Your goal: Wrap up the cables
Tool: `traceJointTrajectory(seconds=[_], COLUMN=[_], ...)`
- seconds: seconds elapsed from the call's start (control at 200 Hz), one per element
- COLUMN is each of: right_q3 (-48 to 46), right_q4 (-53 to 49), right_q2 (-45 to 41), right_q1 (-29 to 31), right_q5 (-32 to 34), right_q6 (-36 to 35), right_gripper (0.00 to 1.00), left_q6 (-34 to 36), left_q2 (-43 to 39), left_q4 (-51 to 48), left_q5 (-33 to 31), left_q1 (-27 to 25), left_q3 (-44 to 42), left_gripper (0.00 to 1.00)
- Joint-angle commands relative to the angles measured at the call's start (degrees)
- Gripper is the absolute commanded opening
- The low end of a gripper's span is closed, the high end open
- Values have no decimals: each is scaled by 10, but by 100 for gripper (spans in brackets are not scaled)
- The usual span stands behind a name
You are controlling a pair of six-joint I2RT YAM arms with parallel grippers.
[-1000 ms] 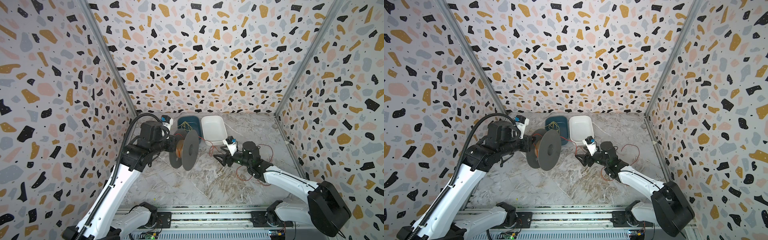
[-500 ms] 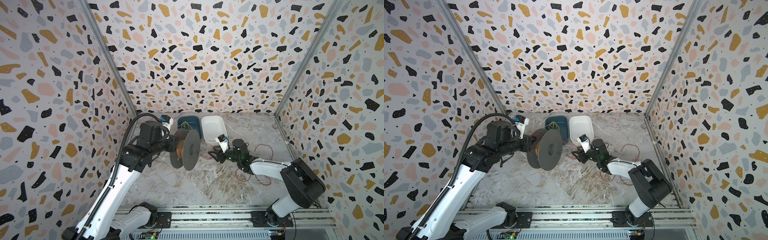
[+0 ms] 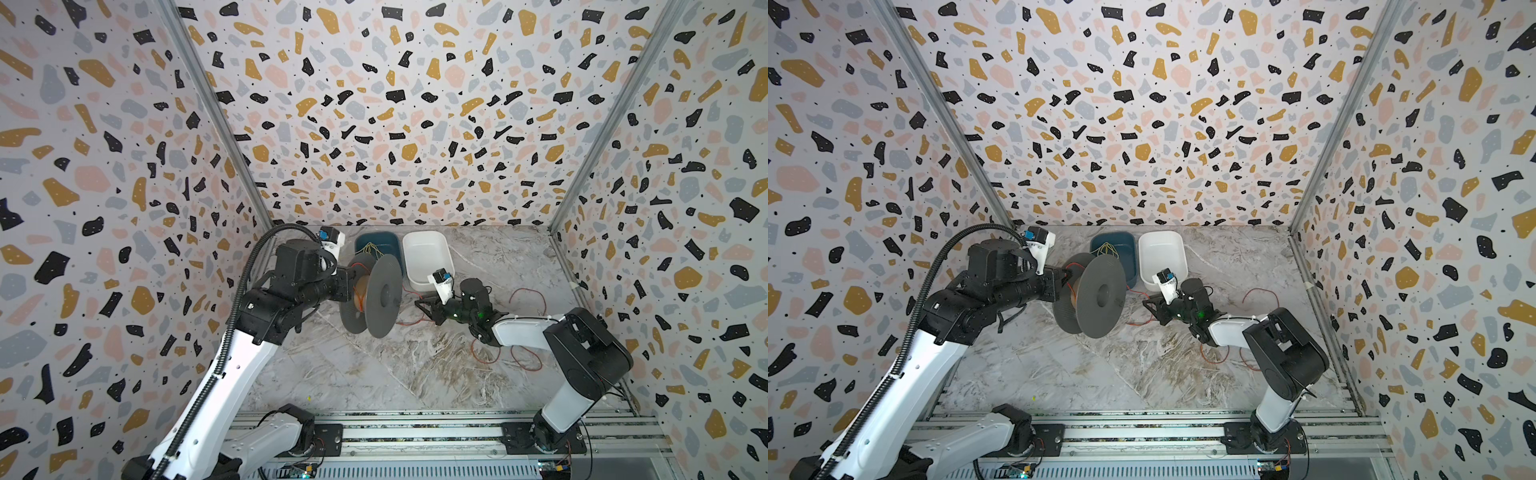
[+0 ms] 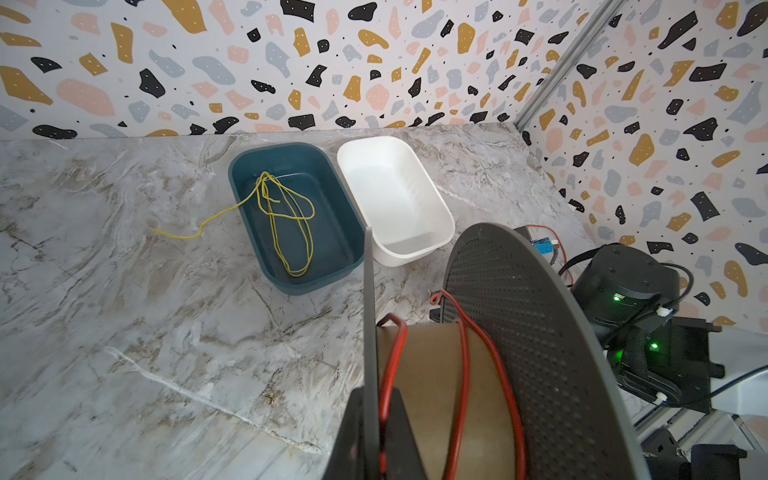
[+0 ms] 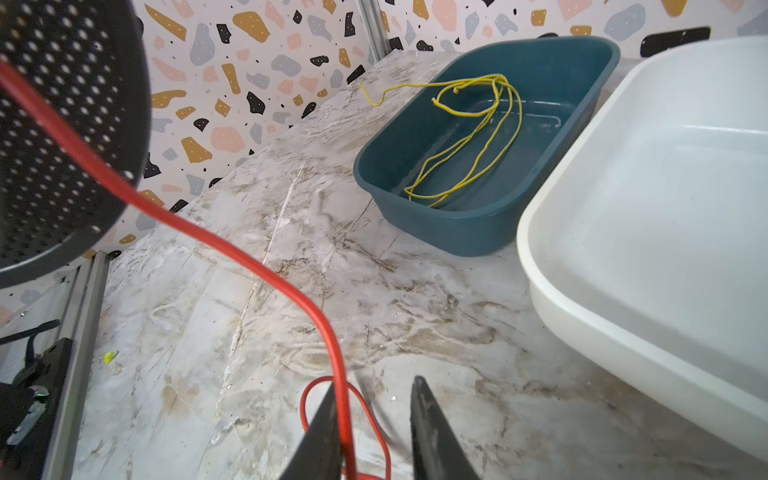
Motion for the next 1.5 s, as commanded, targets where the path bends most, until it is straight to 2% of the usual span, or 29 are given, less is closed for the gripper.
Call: traceJointTrajectory(seconds=[0.0, 0.13, 0.37, 0.696, 0.941, 1.207, 1.497], right_q3=[9, 6, -15, -15, 27, 100, 153], right_q4=[21, 18, 9, -60, -135, -221, -273], right_q2=[6, 11, 0, -36, -55, -61, -82], right_q1=[5, 14, 37, 119, 203, 273, 316], right_q5=[-13, -6, 24, 145, 229, 324, 432], right_q6=[12, 12, 17, -12, -83, -135, -153], right_gripper=[22, 10, 0, 0, 0, 0, 0], left_q6=[-20, -40, -116, -194, -236, -241, -242], left_q2=[-14, -12, -24, -43, -56, -57, -41], left_q4=[67, 81, 144, 197, 223, 219, 194], left_q5=[20, 22, -15, -120, -211, -298, -409], left_q1=[3, 3, 3, 3, 3, -8, -63], left_q3=[34, 33, 6, -31, -65, -91, -103], left_gripper=[0, 0, 0, 0, 0, 0, 0])
